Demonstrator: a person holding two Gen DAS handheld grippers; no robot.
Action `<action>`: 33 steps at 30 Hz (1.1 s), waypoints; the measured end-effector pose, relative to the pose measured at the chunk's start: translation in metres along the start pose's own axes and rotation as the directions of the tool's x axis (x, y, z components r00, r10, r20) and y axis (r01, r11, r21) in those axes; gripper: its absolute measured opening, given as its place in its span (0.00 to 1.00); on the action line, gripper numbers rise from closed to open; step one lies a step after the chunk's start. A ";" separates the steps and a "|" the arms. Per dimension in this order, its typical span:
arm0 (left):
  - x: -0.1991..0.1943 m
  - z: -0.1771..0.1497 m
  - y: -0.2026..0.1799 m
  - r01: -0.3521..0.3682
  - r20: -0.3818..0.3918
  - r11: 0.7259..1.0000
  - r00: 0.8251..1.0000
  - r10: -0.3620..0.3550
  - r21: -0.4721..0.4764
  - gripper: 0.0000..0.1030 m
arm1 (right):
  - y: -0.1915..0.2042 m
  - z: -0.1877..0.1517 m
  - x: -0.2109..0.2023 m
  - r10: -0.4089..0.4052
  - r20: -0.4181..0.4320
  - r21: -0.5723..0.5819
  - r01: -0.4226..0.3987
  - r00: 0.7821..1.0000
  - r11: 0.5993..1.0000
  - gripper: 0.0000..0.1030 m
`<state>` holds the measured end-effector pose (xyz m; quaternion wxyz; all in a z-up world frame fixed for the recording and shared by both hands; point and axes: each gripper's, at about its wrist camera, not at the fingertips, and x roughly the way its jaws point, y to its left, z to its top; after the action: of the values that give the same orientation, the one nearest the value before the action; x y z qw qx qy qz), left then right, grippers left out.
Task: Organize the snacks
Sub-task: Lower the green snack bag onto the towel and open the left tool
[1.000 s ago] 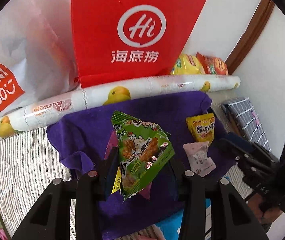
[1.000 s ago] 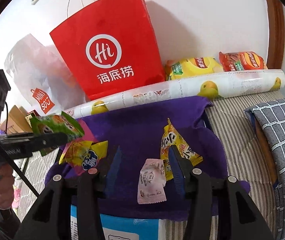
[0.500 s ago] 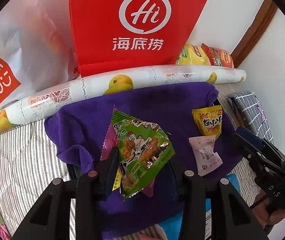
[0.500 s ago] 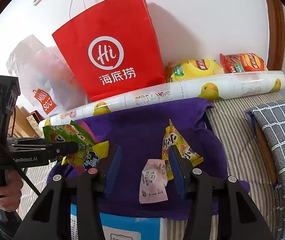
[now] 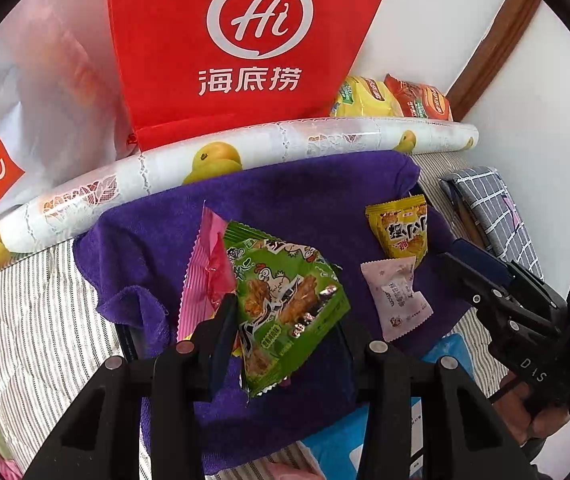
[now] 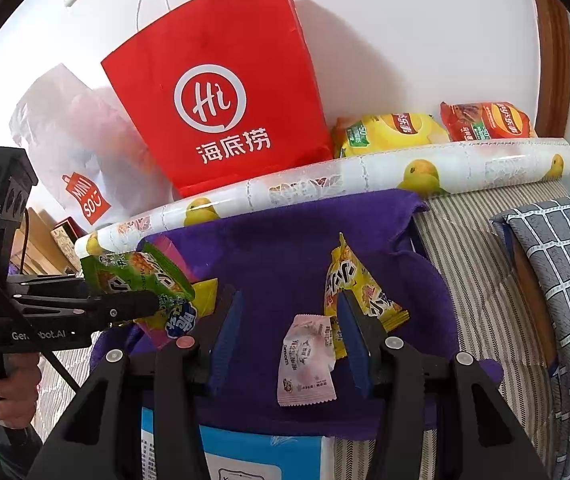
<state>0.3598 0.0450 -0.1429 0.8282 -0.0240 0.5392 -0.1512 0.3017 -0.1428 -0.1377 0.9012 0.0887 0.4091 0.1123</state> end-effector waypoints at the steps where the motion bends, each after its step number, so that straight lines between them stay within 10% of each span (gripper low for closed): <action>1: 0.000 0.000 0.000 -0.001 -0.001 1.000 1.000 0.001 0.000 0.40 | 0.000 0.000 0.001 0.000 -0.001 0.000 0.000 1.000 1.000 0.48; 14: -0.001 0.000 -0.001 0.003 -0.031 1.000 1.000 -0.003 0.003 0.41 | -0.004 -0.001 0.008 -0.004 -0.017 0.001 0.004 1.000 1.000 0.48; 33: -0.046 -0.004 -0.021 0.053 0.062 0.997 0.996 -0.057 0.062 0.69 | 0.004 -0.010 -0.010 -0.045 -0.011 -0.012 0.045 0.999 0.999 0.48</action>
<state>0.3345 0.0378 -0.0999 0.8408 -0.0187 0.5069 -0.1892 0.2874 -0.1408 -0.1360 0.9016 0.0735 0.4155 0.0947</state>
